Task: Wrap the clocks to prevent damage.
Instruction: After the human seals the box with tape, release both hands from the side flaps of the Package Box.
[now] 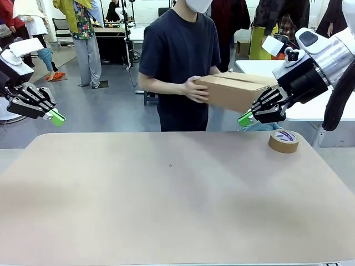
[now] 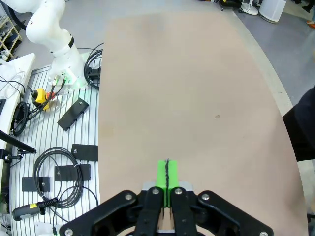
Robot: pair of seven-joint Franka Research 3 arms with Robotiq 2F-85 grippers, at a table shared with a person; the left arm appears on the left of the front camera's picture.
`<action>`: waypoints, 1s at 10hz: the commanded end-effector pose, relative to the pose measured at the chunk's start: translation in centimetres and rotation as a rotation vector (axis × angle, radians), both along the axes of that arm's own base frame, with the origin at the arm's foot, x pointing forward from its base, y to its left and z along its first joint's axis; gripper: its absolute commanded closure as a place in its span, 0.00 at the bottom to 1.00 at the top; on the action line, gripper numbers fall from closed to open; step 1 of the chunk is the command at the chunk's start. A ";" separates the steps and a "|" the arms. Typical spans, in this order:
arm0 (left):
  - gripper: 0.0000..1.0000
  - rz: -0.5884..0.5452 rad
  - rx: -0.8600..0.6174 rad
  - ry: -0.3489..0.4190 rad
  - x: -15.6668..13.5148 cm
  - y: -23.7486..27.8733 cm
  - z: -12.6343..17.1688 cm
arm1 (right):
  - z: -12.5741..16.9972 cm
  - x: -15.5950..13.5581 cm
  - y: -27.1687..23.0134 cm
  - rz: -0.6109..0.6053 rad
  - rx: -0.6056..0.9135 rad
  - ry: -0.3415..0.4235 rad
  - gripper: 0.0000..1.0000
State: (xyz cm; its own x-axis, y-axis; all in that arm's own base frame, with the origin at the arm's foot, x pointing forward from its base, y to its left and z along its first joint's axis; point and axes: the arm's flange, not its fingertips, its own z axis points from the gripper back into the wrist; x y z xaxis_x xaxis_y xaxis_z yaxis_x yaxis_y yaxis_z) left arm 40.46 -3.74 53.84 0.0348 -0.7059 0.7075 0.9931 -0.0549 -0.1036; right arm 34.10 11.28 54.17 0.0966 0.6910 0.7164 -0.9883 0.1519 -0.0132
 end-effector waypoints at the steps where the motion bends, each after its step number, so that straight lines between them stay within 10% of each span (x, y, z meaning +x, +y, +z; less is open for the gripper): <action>1: 0.99 -0.001 -0.003 -0.007 0.3 -0.1 0.1 | -0.2 0.1 0.0 -0.007 -0.017 0.001 0.99; 10: 0.99 0.092 -0.333 -0.075 -2.4 5.7 1.5 | -0.5 -1.5 -4.8 -0.023 0.356 -0.056 0.99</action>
